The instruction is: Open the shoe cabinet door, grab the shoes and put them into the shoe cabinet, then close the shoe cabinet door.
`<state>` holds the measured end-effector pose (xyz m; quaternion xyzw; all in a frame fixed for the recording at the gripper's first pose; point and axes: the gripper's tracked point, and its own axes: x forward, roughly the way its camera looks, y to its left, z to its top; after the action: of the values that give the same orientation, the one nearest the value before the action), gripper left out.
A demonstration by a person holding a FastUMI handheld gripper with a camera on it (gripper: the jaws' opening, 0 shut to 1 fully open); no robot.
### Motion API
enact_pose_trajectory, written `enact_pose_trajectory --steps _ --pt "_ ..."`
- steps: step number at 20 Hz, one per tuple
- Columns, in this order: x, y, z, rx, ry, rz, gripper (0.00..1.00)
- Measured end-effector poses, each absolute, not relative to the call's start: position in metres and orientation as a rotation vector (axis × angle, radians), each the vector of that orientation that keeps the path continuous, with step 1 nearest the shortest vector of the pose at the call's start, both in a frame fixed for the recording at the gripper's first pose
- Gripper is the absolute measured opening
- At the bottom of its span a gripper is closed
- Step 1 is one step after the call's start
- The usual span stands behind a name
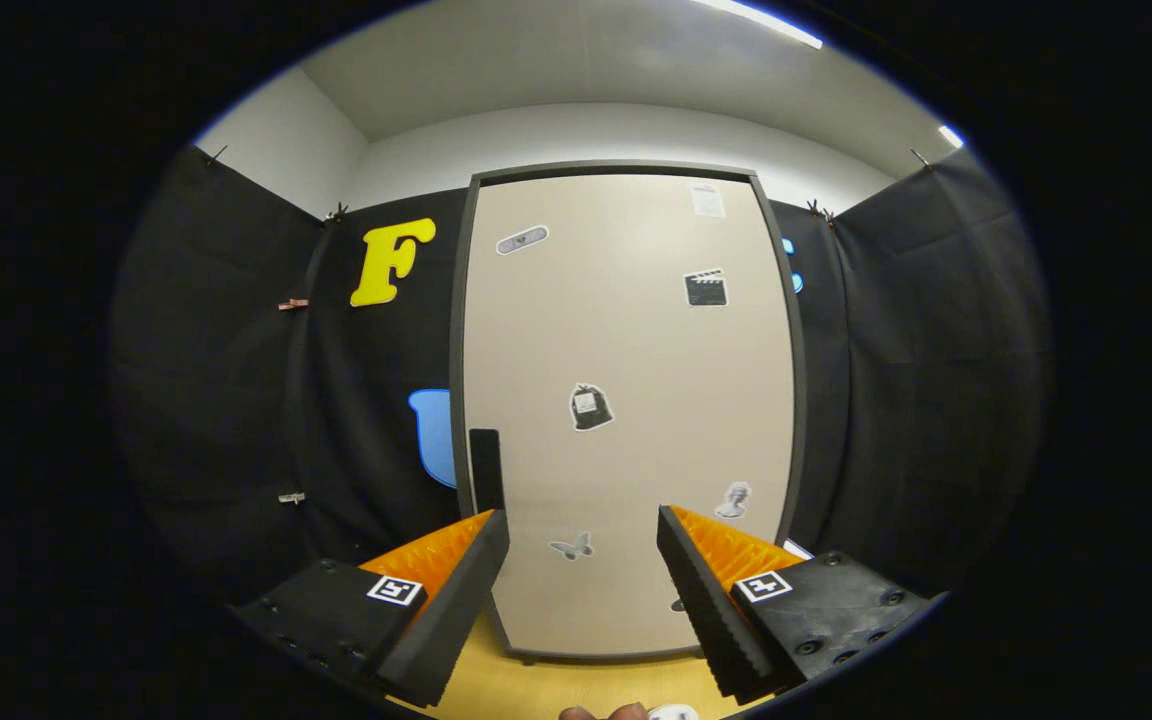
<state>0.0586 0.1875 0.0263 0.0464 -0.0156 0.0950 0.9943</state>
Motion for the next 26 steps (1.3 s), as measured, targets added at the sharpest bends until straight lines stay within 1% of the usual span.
enact_pose_trajectory --steps 7,14,15,16,17,18,19,20,21,23,24,25,26 --pt "0.116 0.246 0.006 0.068 -0.018 0.2 0.97" --pt "0.168 0.281 -0.024 0.045 0.029 0.215 0.97" --pt "0.173 0.285 -0.029 0.044 0.041 0.216 0.95" --pt "0.177 0.285 -0.032 0.048 0.051 0.205 0.93" --pt "0.181 0.285 -0.035 0.058 0.055 0.194 0.82" --pt "0.184 0.285 -0.033 0.071 0.049 0.182 0.76" --pt "0.187 0.285 -0.028 0.083 0.031 0.174 0.64" --pt "0.191 0.286 -0.025 0.104 0.018 0.171 0.58" --pt "0.194 0.288 -0.024 0.127 0.026 0.17 0.5" --pt "0.195 0.288 -0.033 0.154 0.073 0.158 0.44" --pt "0.195 0.288 -0.031 0.154 0.061 0.156 0.44" --pt "0.196 0.289 -0.031 0.132 0.067 0.154 0.38" --pt "0.194 0.289 -0.03 0.11 0.059 0.15 0.37"
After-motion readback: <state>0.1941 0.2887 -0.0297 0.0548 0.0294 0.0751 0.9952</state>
